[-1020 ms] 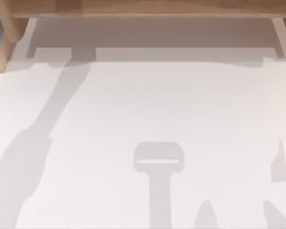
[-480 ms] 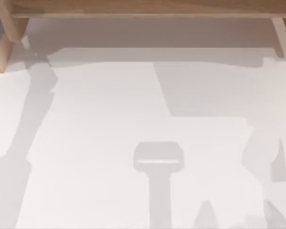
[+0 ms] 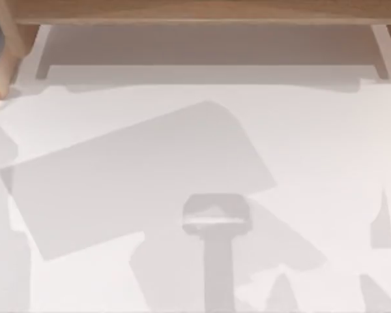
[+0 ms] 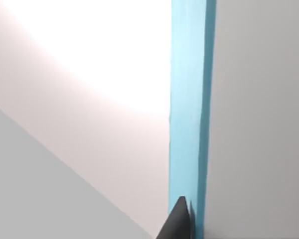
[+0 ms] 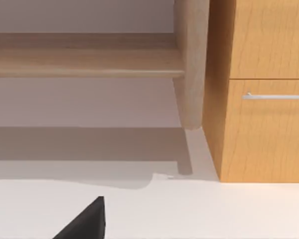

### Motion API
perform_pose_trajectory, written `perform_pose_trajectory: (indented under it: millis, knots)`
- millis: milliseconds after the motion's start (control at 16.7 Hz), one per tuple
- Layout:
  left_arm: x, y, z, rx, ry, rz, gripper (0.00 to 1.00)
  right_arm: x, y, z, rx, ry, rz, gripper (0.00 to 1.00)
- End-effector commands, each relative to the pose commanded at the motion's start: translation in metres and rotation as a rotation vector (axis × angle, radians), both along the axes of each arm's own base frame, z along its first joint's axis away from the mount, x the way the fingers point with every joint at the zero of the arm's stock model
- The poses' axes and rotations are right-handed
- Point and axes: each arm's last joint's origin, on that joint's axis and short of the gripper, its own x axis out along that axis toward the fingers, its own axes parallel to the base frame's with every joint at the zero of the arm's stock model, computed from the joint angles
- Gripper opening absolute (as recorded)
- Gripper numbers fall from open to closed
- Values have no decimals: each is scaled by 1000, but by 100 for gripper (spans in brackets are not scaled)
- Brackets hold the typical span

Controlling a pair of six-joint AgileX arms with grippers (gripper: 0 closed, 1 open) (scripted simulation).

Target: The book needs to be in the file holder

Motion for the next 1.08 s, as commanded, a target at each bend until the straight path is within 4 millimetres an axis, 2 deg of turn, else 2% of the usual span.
perform_pose_trajectory:
  millis: [300, 480, 840, 1080]
  knots:
    - [-26, 57, -49, 177, 315, 145, 0, 0, 0, 0, 0, 0, 0, 100]
    - [-40, 86, -78, 215, 518, 153, 0, 0, 0, 0, 0, 0, 0, 100]
    - [-56, 124, -126, 187, 808, -26, 0, 0, 0, 0, 0, 0, 0, 100]
    - [-49, 136, -148, 143, 886, -213, 0, 0, 0, 0, 0, 0, 0, 100]
